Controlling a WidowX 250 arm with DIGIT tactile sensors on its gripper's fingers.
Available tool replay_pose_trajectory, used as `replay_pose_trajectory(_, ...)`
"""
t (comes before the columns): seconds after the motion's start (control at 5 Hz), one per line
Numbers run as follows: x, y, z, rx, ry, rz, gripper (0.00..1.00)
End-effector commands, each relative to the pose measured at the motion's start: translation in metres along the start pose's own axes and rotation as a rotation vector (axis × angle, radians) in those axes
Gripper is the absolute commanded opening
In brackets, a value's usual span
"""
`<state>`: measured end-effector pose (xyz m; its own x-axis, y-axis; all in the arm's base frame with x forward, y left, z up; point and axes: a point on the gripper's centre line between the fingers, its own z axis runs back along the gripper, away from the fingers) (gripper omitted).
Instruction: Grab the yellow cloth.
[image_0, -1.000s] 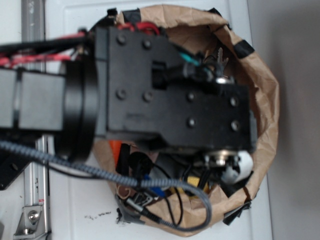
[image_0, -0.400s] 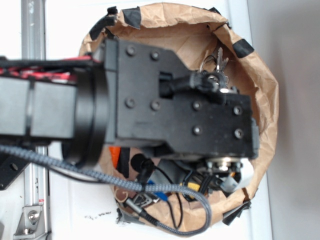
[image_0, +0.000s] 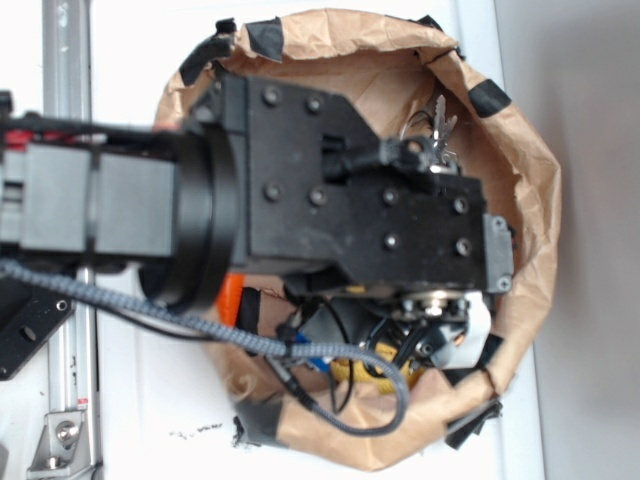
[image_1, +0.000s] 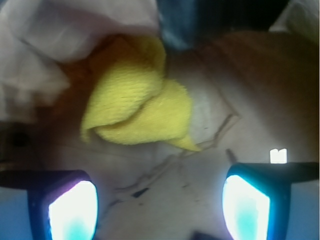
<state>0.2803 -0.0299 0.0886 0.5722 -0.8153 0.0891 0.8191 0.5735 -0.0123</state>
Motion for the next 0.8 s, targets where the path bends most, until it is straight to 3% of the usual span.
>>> replay_pose_trajectory(0.0,0.007,-0.010,0.005,0.011,-0.119,-0.209,1.00)
replay_pose_trajectory(0.2,0.027,-0.015,-0.022,-0.001,-0.113,-0.331,1.00)
replay_pose_trajectory(0.6,0.070,-0.046,-0.057,-0.092,-0.119,-0.442,1.00)
